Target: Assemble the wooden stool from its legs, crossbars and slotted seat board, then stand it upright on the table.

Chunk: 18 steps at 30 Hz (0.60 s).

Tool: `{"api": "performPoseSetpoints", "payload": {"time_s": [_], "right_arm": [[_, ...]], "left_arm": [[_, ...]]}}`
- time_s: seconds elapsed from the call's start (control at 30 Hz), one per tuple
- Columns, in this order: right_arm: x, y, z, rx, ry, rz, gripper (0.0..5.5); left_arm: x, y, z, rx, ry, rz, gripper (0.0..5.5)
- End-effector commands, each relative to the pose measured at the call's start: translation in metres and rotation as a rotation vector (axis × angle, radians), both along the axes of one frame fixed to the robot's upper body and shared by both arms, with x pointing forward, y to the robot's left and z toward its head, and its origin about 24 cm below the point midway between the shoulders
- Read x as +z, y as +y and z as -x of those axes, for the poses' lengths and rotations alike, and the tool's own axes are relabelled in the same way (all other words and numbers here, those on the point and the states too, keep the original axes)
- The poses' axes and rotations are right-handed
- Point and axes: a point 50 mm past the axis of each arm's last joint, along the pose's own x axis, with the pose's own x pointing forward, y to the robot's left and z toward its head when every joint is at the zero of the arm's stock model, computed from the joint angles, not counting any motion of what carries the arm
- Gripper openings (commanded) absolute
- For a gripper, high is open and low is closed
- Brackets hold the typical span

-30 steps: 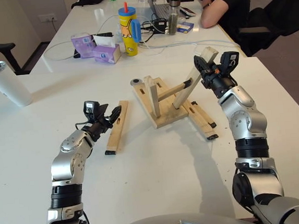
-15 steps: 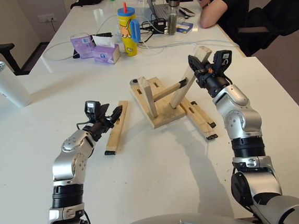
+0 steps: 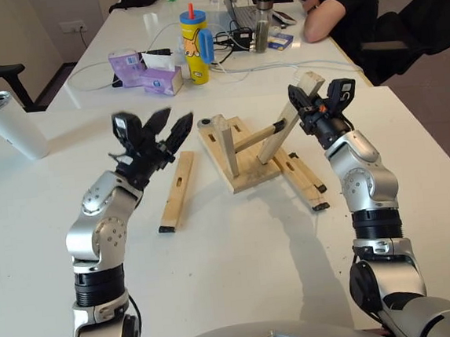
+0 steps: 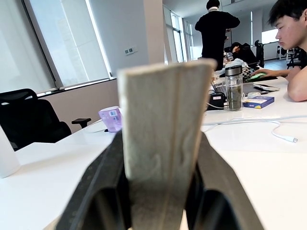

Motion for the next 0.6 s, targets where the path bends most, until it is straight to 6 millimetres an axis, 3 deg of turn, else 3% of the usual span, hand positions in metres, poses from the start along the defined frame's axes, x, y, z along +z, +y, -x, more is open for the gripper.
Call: {"api": "performPoseSetpoints", "payload": {"time_s": [0.03,0.13,0.37,0.6], "right_arm": [[-0.025,-0.001,0.003,-0.002,0.116,0.051,1.02],[-0.024,0.0,0.002,-0.003,0.113,0.049,1.02],[-0.023,0.001,0.002,0.0,0.111,0.048,1.02],[-0.023,0.0,0.003,-0.002,0.113,0.053,1.02]], "left_arm": [[0.011,-0.007,0.006,-0.178,-0.023,-0.109,3.11],[0.006,-0.014,0.004,-0.253,-0.008,-0.196,3.11],[-0.003,-0.022,-0.013,-0.254,-0.004,-0.3,3.11],[-0.007,-0.026,-0.018,-0.257,-0.003,-0.308,3.11]]}}
